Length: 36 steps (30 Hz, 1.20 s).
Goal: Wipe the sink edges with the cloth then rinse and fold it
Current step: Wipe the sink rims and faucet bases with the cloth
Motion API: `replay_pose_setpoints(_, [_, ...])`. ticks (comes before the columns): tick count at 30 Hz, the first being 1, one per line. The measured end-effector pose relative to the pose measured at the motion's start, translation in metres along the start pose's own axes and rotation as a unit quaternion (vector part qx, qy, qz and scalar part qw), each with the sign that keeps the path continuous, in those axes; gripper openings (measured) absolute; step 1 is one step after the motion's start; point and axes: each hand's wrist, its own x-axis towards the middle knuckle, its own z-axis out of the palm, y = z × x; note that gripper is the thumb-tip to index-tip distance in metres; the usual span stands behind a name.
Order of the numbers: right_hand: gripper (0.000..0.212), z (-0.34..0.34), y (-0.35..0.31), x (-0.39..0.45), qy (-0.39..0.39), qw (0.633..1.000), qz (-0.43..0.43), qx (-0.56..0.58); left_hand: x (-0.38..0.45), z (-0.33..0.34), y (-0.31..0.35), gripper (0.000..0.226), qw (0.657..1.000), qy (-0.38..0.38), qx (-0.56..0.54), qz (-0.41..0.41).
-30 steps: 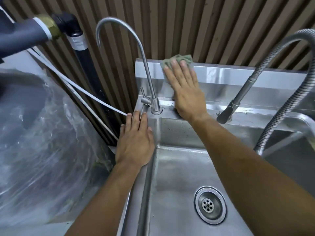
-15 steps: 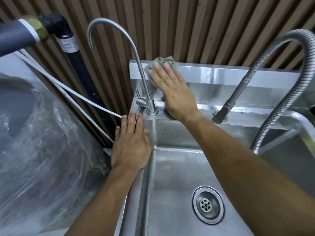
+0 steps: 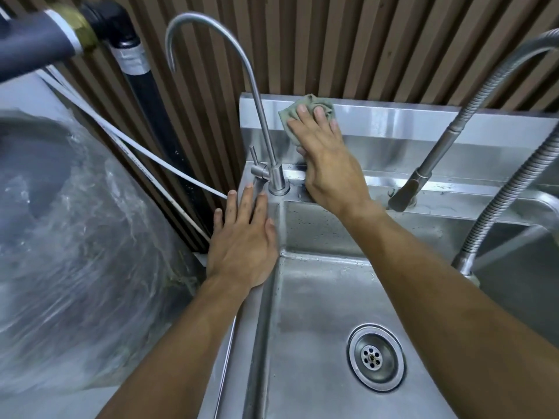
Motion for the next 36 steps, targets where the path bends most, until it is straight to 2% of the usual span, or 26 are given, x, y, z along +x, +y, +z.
replay_pose_setpoints(2, [0.070,0.004,-0.011,-0.012,-0.018,1.000,0.008,0.021,-0.001,0.001,0.001,0.061,1.000,-0.002,-0.005,-0.004])
replay_pose_setpoints(5, [0.049,0.018,-0.021,-0.033,-0.148,0.985,0.074,0.044,0.000,0.001,0.002,0.061,1.000,0.003,-0.001,-0.008])
replay_pose_setpoints(7, [0.047,0.022,-0.020,-0.033,-0.202,0.971,0.119,0.050,0.002,0.002,0.002,0.061,1.000,0.005,0.000,-0.008])
replay_pose_setpoints(11, [0.056,0.022,-0.013,-0.033,-0.226,0.971,0.072,-0.030,0.002,0.003,0.000,0.062,1.000,0.003,0.006,-0.012])
replay_pose_setpoints(15, [0.059,0.017,-0.002,-0.041,-0.261,0.955,0.083,-0.114,0.002,0.001,0.001,0.063,1.000,0.001,0.001,-0.012])
replay_pose_setpoints(22, [0.070,0.012,-0.001,-0.033,-0.315,0.943,0.072,-0.085,0.004,0.000,0.003,0.062,1.000,0.001,0.003,-0.016])
replay_pose_setpoints(24, [0.078,0.004,0.000,-0.039,-0.278,0.957,0.063,-0.050,0.003,0.000,0.003,0.061,1.000,0.001,0.003,-0.016])
replay_pose_setpoints(26, [0.083,-0.003,-0.002,-0.053,-0.199,0.977,0.075,0.011,0.003,0.000,0.003,0.062,1.000,0.002,0.001,-0.017])
replay_pose_setpoints(28, [0.078,-0.007,-0.010,-0.071,-0.106,0.985,0.117,0.076,0.003,0.001,0.003,0.062,1.000,0.005,0.001,-0.017])
replay_pose_setpoints(30, [0.061,-0.004,-0.022,-0.095,0.022,0.968,0.198,0.155,0.004,0.001,0.003,0.062,1.000,0.008,0.003,-0.017])
replay_pose_setpoints(32, [0.042,0.004,-0.036,-0.119,0.138,0.928,0.271,0.217,0.003,0.002,0.003,0.061,1.000,0.009,0.002,-0.020])
replay_pose_setpoints(33, [0.036,0.009,-0.041,-0.128,0.161,0.921,0.285,0.210,0.003,0.002,0.003,0.061,1.000,0.007,0.001,-0.021])
replay_pose_setpoints(34, [0.037,0.014,-0.043,-0.135,0.155,0.932,0.281,0.170,0.003,0.001,0.003,0.061,1.000,0.006,-0.001,-0.022])
replay_pose_setpoints(36, [0.053,0.025,-0.037,-0.144,0.096,0.969,0.224,0.034,0.003,0.001,0.003,0.061,1.000,0.005,-0.005,-0.021])
